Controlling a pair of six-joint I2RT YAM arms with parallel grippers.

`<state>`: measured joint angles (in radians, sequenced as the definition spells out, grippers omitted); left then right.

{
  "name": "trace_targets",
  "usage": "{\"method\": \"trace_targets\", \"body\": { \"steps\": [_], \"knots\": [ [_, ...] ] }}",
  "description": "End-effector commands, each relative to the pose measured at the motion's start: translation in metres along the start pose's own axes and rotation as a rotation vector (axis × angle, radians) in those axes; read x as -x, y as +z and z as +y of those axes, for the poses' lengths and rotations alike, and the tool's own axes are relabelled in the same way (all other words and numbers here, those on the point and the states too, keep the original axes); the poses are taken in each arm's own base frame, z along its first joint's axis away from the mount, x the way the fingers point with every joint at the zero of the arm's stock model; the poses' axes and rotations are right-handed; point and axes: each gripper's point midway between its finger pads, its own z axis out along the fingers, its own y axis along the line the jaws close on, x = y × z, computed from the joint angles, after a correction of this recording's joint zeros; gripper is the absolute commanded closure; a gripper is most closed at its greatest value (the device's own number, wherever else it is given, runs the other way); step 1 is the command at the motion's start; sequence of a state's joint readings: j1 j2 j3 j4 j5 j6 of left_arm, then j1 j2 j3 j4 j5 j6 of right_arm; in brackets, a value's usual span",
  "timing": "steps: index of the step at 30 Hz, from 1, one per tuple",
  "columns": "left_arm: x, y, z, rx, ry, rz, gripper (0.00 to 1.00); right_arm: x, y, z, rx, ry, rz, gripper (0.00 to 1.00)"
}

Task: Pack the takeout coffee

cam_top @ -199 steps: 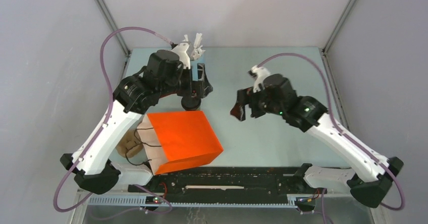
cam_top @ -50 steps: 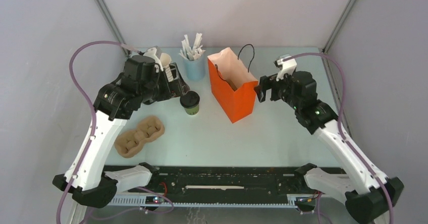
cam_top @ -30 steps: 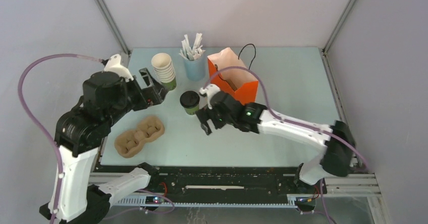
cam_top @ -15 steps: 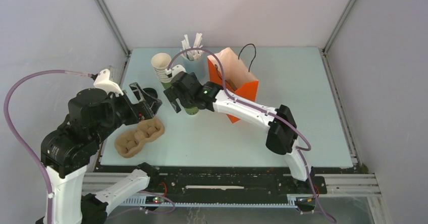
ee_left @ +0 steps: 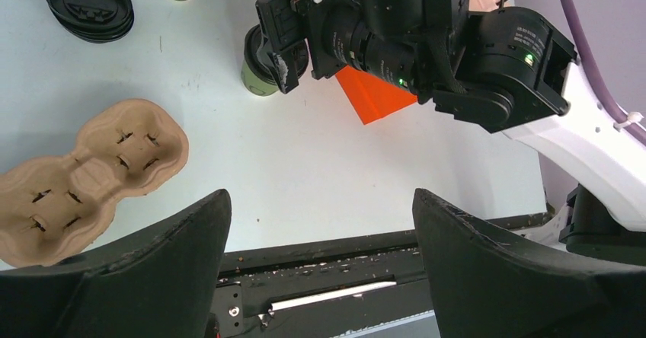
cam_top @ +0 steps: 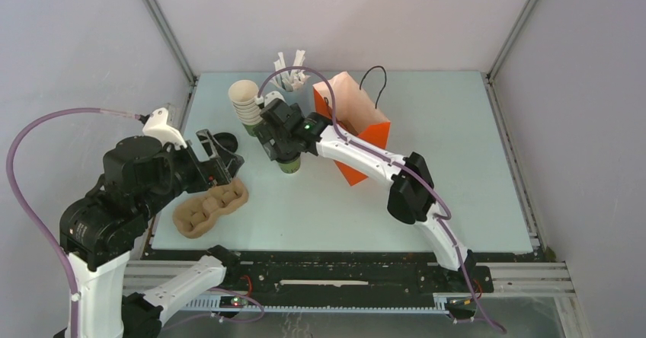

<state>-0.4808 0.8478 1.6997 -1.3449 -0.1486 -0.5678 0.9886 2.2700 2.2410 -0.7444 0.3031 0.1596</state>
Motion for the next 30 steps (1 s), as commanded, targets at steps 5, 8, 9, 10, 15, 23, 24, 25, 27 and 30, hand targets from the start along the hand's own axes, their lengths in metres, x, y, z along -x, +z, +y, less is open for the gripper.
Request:
{"method": "trace_targets", "body": {
  "steps": [5, 8, 9, 10, 15, 23, 24, 25, 27, 30],
  "knots": [
    [0.011, -0.004, 0.000, 0.006, 0.029, -0.030, 0.06, 0.006, 0.006, 0.006, 0.048, -0.024, -0.009, 0.00],
    [0.010, -0.002, 0.001, 0.012, 0.030, -0.026, 0.04, 0.001, 0.011, 0.004, 0.043, -0.026, 0.005, 0.01],
    [0.010, -0.002, 0.001, 0.014, 0.031, -0.025, 0.04, 0.000, 0.012, 0.003, 0.041, -0.025, 0.009, 0.02],
    [0.010, -0.002, 0.001, 0.015, 0.033, -0.024, 0.04, 0.000, 0.012, 0.002, 0.041, -0.023, 0.008, 0.02],
    [0.011, 0.000, 0.000, 0.017, 0.040, -0.020, 0.04, -0.001, 0.016, 0.001, 0.046, -0.030, 0.011, 0.06],
    [0.012, 0.003, 0.000, 0.022, 0.056, -0.013, 0.04, -0.006, 0.023, 0.001, 0.050, -0.032, 0.021, 0.08],
    [0.012, 0.003, 0.000, 0.022, 0.058, -0.013, 0.04, -0.005, 0.023, 0.000, 0.049, -0.030, 0.020, 0.08],
    [0.012, 0.004, 0.000, 0.024, 0.060, -0.014, 0.04, -0.005, 0.024, 0.000, 0.050, -0.032, 0.020, 0.08],
    [0.012, 0.005, 0.000, 0.025, 0.064, -0.012, 0.04, -0.006, 0.025, -0.001, 0.049, -0.029, 0.021, 0.09],
    [0.013, 0.005, 0.000, 0.025, 0.070, -0.011, 0.04, -0.006, 0.027, -0.003, 0.045, -0.026, 0.024, 0.08]
  ]
}}
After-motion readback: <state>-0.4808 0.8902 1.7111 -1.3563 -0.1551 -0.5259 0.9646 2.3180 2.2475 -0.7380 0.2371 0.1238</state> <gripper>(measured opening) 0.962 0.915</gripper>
